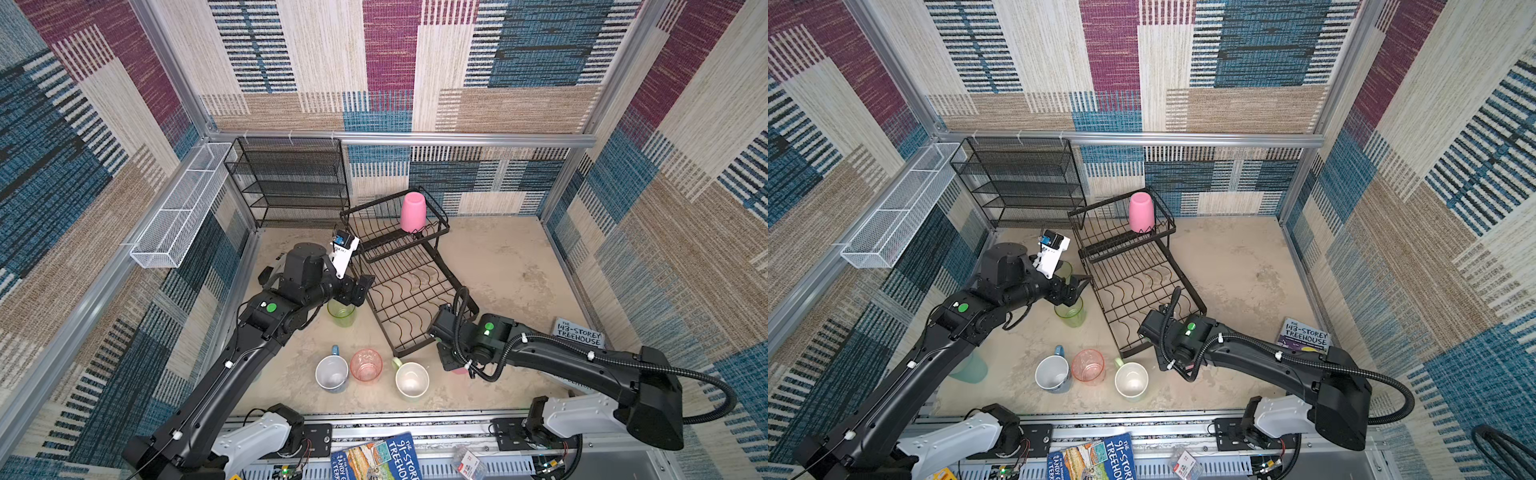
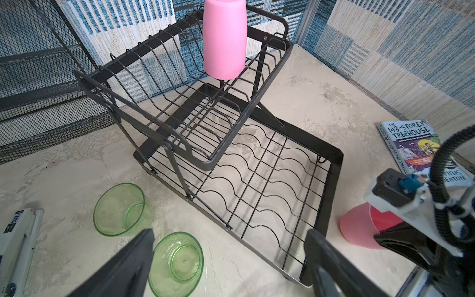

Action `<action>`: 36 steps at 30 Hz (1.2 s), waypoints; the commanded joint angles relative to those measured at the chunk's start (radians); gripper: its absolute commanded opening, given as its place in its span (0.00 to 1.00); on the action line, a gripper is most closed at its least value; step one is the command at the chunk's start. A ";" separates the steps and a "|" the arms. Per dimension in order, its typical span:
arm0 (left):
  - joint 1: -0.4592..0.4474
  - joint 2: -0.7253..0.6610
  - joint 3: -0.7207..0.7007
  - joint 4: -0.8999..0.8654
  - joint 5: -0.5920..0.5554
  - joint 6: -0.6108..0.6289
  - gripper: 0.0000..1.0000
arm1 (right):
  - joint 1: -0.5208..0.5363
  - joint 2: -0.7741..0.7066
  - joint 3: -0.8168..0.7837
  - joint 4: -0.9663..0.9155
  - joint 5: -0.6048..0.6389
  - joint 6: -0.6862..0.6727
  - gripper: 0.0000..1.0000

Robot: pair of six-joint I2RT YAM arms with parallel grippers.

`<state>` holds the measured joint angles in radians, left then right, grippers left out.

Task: Load cups into a dish rack
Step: Pick up the cup from the bottom-center of the table.

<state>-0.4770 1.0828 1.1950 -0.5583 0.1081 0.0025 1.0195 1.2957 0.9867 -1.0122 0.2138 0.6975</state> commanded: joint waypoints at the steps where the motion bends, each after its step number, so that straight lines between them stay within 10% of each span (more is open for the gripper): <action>1: 0.006 0.000 0.002 0.024 0.001 -0.019 0.94 | -0.001 -0.007 0.022 -0.015 0.028 -0.022 0.02; 22: 0.043 -0.001 0.013 0.025 0.016 -0.054 0.94 | -0.028 0.030 0.435 -0.172 0.094 -0.247 0.00; 36: 0.105 0.027 0.143 -0.036 0.049 -0.195 0.97 | -0.228 0.112 0.802 0.152 -0.171 -0.588 0.00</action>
<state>-0.3794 1.0996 1.3064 -0.5701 0.1375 -0.1272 0.8135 1.3952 1.7359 -0.9863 0.1318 0.1986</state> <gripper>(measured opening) 0.969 0.057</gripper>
